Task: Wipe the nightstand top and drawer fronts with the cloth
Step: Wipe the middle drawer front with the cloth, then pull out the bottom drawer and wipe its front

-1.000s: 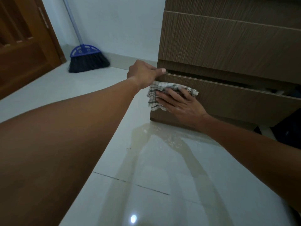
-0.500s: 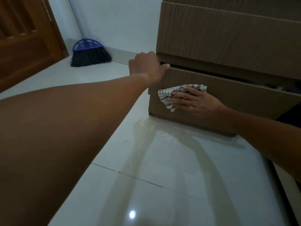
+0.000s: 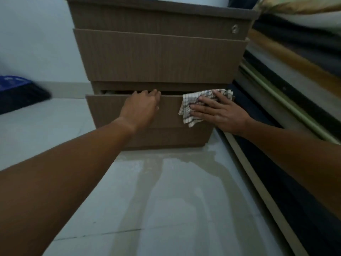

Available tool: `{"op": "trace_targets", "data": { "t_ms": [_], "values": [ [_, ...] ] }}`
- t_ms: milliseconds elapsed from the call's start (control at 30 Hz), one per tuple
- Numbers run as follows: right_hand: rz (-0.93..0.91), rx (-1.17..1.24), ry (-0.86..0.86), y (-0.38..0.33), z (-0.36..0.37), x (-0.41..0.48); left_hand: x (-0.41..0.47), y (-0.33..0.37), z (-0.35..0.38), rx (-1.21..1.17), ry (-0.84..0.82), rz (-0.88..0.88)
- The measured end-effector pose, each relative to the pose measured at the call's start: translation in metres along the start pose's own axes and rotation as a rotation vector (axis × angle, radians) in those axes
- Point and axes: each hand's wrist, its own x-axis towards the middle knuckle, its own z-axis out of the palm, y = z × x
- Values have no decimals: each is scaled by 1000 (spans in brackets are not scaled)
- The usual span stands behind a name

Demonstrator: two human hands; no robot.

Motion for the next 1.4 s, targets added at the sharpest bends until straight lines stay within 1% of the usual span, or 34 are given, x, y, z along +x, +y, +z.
{"op": "trace_targets", "data": {
  "t_ms": [33, 100, 200, 267, 367, 433, 500, 533, 567, 600, 667, 733, 833, 900, 967, 1033, 1067, 1133, 1200, 1300, 1333, 1400],
  "values": [
    [117, 26, 31, -8, 2, 5, -8, -1, 7, 20, -31, -25],
    [354, 182, 53, -37, 8, 18, -24, -3, 21, 59, -77, -84],
    [660, 481, 128, -88, 16, 47, -46, -15, 37, 31, -126, -165],
    [955, 727, 202, -112, 13, 69, -55, -23, 41, -8, -145, -202],
    [1345, 989, 332, -113, -9, 98, -51, -16, 37, 9, -112, -228],
    [1606, 1086, 425, -98, -20, 106, -46, -1, 32, 93, -46, -215],
    [1877, 1117, 512, -81, -29, 95, -42, 19, 26, 185, 10, -194],
    [1985, 1110, 507, -76, -31, 82, -38, 28, 23, 238, 30, -178],
    [2055, 1092, 458, -71, -34, 65, -33, 37, 19, 287, 50, -158],
    [2083, 1064, 405, -67, -36, 46, -26, 47, 15, 320, 75, -136],
    [2081, 993, 352, -60, -46, 6, -10, 67, 4, 333, 132, -100],
    [2071, 939, 386, -52, -56, -29, 5, 90, -5, 271, 187, -79],
    [2151, 821, 527, -28, -83, -72, 21, 133, -20, 108, 302, -36],
    [2174, 673, 670, -16, -113, -101, 21, 171, -25, 9, 393, 77],
    [2062, 521, 835, -18, -144, -122, 9, 206, -22, -69, 371, 231],
    [1900, 413, 914, -30, -158, -137, -2, 230, -20, -184, 300, 287],
    [1832, 381, 902, -34, -155, -143, -3, 238, -23, -240, 297, 283],
    [1740, 413, 819, -34, -141, -146, 2, 251, -31, -291, 314, 278],
    [1649, 412, 696, -36, -126, -140, 7, 260, -37, -276, 317, 289],
    [1373, 285, 500, -61, -104, -125, 8, 261, -32, -217, 327, 274],
    [1314, 277, 440, -69, -98, -120, 8, 259, -27, -190, 338, 272],
    [1309, 278, 365, -74, -88, -111, 11, 252, -20, -206, 345, 242]
  ]
}}
